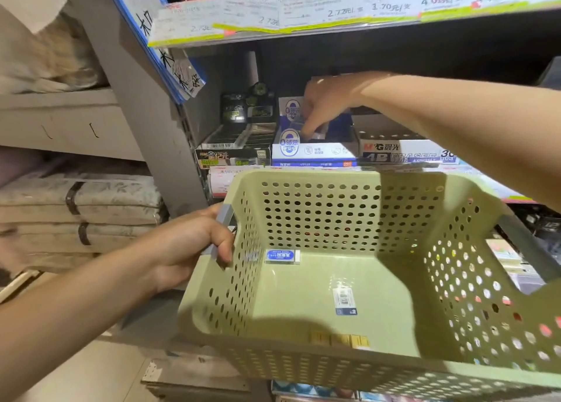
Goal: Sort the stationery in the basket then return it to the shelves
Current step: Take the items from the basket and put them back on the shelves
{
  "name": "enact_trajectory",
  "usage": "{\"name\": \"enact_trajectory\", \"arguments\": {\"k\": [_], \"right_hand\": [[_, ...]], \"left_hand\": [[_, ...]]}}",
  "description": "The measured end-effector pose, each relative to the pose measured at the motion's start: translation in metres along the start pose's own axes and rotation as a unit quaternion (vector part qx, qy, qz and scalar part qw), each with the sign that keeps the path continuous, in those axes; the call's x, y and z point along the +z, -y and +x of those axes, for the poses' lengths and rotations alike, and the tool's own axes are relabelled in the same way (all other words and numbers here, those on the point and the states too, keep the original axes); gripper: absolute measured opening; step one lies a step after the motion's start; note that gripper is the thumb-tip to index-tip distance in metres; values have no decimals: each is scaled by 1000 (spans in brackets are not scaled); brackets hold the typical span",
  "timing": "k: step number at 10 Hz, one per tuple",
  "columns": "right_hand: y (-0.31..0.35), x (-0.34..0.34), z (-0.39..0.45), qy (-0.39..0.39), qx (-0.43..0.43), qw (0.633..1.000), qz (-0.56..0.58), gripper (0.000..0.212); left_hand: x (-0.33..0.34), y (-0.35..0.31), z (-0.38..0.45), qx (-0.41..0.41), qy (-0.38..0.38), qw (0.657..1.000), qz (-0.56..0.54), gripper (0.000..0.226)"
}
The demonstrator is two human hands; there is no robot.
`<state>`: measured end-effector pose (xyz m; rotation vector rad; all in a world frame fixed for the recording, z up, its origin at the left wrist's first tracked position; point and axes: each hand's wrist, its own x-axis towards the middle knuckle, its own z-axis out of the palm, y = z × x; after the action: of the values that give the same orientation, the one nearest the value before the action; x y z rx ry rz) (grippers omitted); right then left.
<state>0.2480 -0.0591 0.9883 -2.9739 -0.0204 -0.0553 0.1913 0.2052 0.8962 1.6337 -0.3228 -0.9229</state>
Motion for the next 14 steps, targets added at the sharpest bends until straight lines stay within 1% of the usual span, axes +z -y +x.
{"name": "enact_trajectory", "arguments": {"k": [1,2,3,4,5,6,7,8,9,10,11,12,13,14], "right_hand": [[-2,5,5,-8,7,1000,0,48],[-7,9,7,-1,-8,1000,13,51],[-9,9,11,16,-23,999,39,49],[-10,12,11,16,-34,998,44,41],[-10,15,13,17,-35,996,83,37],[-10,16,12,21,-30,997,65,24],[-13,18,14,4,-29,997,74,25],[-12,23,14,-17,-45,997,67,30],[-11,25,13,-38,-59,996,61,29],[-11,26,10,-45,-64,996,47,30],[-9,26,5,-35,-69,996,47,30],[-4,22,-5,-108,-67,989,70,27],[5,20,-26,-243,-99,955,139,17],[17,28,-56,-294,-177,926,155,17]], "left_hand": [[0,-3,4,-7,-3,1000,-15,65],[1,-4,6,-5,-3,1000,-12,64],[3,-5,4,1,5,1000,-10,62],[4,-4,1,7,3,1000,-10,70],[4,-4,0,10,-4,1000,-10,73],[4,-6,0,6,-10,1000,-7,73],[4,-7,0,1,-3,1000,-1,65],[3,-7,1,0,-4,1000,-3,66],[1,-6,1,-1,-12,1000,-2,72],[2,-6,1,-2,-9,1000,7,73],[3,-5,0,0,7,1000,16,62],[1,-3,0,1,11,1000,12,65],[-1,-3,0,2,1,1000,11,72],[-3,-2,2,6,-2,1000,12,72]]}}
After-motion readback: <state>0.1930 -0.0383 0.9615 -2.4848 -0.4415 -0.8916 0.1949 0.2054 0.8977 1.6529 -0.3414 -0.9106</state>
